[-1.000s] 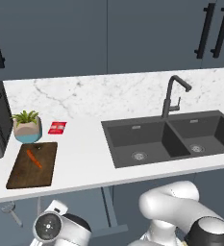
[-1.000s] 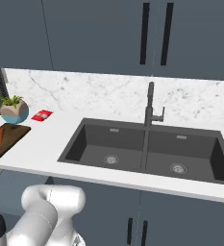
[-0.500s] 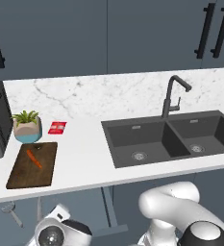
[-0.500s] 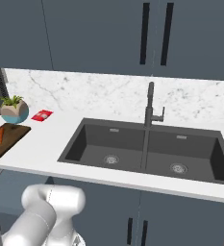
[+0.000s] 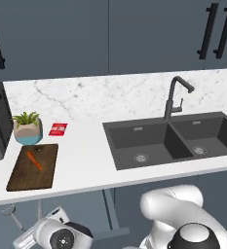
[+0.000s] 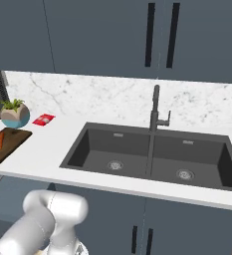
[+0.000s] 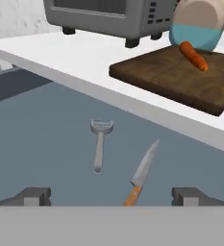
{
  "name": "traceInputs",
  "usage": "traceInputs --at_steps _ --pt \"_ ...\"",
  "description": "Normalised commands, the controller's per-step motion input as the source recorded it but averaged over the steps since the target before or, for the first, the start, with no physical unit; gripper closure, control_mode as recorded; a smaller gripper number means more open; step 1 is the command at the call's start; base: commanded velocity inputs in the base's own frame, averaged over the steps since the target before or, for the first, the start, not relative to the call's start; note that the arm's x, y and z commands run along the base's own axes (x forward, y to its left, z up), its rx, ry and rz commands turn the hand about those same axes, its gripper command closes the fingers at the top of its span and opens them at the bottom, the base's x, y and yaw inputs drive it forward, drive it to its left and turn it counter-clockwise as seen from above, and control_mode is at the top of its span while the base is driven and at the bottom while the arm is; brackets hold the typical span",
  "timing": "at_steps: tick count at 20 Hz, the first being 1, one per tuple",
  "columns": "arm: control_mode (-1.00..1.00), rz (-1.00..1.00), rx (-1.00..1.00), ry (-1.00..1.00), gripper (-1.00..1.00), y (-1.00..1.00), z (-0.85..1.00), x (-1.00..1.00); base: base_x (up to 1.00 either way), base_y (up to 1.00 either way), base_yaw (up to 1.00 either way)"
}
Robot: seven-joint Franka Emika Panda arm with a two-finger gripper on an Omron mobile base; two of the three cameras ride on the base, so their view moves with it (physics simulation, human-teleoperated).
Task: Place the appropriate cutting tool for cutting the carrot skin on the cutting board.
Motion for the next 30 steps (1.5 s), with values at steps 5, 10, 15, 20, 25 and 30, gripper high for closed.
traceInputs --at_steps 5,10,15,20,25,30 --pt "-1.00 -0.02 0.02 0.16 -1.00 0.00 0.04 0.30 0.00 0.00 0.00" --pt "-1.00 -0.14 0.03 0.43 -1.00 0.03 -0.02 0.80 0.00 0.00 0.00" --pt "-1.00 -0.05 0.00 0.16 -1.00 0.04 -0.01 0.25 0.00 0.00 0.00" --pt "-1.00 -0.02 0.00 0.15 -1.00 0.40 -0.11 0.11 0.00 0.00 0.00" --pt "-1.00 -0.05 -0.03 0.21 -1.00 0.84 -0.15 0.15 0.00 0.00 0.00" --pt "-1.00 0.02 -0.01 0.00 -1.00 0.06 -0.01 0.01 0.00 0.00 0.00"
